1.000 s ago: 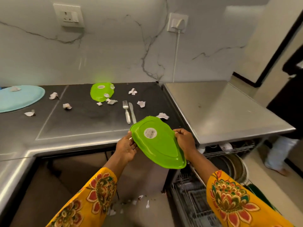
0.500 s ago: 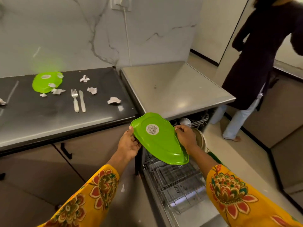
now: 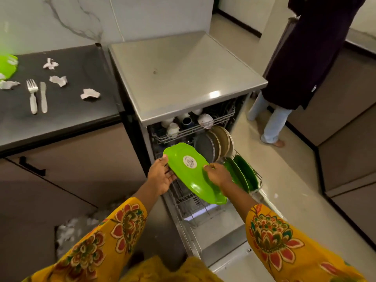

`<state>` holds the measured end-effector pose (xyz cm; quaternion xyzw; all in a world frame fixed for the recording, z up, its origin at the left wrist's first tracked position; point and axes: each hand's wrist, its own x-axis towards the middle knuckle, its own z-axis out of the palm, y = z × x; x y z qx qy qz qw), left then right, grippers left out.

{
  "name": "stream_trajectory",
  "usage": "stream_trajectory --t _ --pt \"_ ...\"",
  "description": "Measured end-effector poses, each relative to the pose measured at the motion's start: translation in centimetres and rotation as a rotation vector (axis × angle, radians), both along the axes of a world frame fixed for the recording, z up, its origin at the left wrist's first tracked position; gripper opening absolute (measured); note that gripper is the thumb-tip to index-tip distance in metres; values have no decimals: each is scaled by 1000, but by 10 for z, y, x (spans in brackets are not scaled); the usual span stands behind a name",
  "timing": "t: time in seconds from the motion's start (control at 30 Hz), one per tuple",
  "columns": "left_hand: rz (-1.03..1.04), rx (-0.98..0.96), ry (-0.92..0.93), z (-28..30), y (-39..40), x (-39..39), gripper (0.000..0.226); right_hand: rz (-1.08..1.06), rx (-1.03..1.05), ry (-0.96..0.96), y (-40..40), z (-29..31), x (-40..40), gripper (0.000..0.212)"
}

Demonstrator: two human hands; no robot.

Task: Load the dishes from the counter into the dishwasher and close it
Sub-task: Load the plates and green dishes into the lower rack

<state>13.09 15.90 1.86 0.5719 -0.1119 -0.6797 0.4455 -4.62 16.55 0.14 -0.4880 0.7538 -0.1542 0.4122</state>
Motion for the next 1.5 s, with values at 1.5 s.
stream_trajectory --t 1.5 --pt "-299 535 -200 -244 -137 -134 16 303 361 512 -171 -249 -169 32"
